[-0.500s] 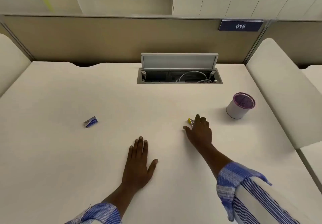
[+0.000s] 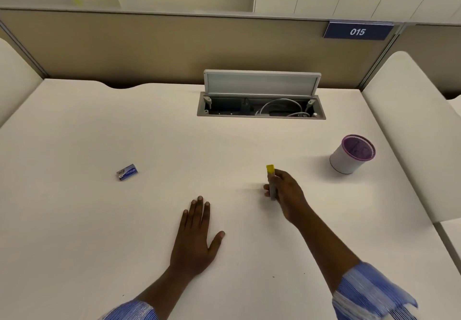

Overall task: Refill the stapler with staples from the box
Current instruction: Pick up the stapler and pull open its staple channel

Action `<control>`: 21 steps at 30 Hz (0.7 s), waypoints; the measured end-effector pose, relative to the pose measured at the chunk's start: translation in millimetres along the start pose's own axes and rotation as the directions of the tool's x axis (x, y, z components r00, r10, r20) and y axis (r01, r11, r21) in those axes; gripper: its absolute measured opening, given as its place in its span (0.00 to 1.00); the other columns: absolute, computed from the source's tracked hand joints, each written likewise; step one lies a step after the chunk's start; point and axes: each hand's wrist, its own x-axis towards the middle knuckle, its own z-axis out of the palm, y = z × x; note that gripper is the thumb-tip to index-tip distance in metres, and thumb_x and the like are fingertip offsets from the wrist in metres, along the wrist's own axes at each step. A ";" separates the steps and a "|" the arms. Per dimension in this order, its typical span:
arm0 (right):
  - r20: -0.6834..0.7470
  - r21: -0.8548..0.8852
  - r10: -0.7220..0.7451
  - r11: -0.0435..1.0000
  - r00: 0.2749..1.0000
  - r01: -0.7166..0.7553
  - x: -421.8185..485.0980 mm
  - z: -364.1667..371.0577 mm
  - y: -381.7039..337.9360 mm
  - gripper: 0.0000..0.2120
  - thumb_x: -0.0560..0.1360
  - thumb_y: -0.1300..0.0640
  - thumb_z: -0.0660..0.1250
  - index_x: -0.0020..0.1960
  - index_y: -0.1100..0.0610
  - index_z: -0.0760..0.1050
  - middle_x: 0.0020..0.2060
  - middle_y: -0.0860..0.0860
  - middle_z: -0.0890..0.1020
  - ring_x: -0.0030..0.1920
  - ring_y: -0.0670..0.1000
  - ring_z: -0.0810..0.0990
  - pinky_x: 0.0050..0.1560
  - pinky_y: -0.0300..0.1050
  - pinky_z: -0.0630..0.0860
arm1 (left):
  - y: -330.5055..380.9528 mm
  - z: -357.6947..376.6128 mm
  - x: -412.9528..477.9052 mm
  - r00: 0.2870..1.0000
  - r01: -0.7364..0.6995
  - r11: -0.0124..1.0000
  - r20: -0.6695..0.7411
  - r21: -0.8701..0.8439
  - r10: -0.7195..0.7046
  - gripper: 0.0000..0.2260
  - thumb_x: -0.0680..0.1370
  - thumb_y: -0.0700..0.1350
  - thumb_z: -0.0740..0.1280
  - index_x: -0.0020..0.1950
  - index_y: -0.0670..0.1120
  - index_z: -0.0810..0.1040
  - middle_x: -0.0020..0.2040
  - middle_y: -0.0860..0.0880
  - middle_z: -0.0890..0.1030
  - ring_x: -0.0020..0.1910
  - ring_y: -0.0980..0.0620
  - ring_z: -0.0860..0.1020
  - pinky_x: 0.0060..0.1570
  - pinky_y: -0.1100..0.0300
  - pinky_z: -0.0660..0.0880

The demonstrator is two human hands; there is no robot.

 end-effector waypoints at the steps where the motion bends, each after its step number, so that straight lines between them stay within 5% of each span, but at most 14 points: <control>1: 0.076 0.155 0.056 0.986 0.996 -0.067 -8.7 2.7 -2.1 0.11 0.82 0.57 0.62 0.60 0.59 0.77 0.45 0.54 0.79 0.37 0.51 0.79 0.37 0.44 0.76 | -0.4 0.8 0.0 1.000 0.000 1.000 -0.004 0.000 0.000 0.36 0.82 0.63 0.54 0.82 0.44 0.49 0.84 0.45 0.47 0.83 0.47 0.46 0.79 0.45 0.53; 3: 0.278 0.342 0.115 0.916 0.954 -0.210 -24.5 6.5 -7.6 0.15 0.82 0.51 0.57 0.58 0.58 0.78 0.43 0.53 0.77 0.32 0.49 0.73 0.30 0.41 0.69 | -0.6 1.6 -0.1 1.000 0.000 1.000 -0.005 0.001 0.000 0.36 0.82 0.63 0.54 0.82 0.44 0.49 0.84 0.45 0.47 0.83 0.47 0.46 0.79 0.45 0.53; 7: 0.520 0.376 0.103 0.864 0.848 -0.335 -48.2 16.8 -11.4 0.26 0.83 0.37 0.52 0.57 0.58 0.76 0.37 0.50 0.75 0.27 0.46 0.69 0.26 0.40 0.62 | -0.9 1.8 0.1 1.000 -0.012 1.000 -0.016 -0.001 0.012 0.37 0.82 0.63 0.55 0.82 0.43 0.49 0.84 0.44 0.47 0.83 0.46 0.46 0.79 0.46 0.52; 21: 0.656 0.447 0.077 0.763 0.751 -0.468 -74.3 30.4 -11.9 0.22 0.84 0.39 0.53 0.50 0.57 0.73 0.31 0.49 0.70 0.25 0.46 0.67 0.25 0.39 0.59 | -0.7 1.8 0.1 1.000 -0.008 1.000 -0.021 -0.008 0.008 0.36 0.82 0.64 0.53 0.83 0.45 0.48 0.84 0.45 0.47 0.83 0.47 0.46 0.79 0.49 0.47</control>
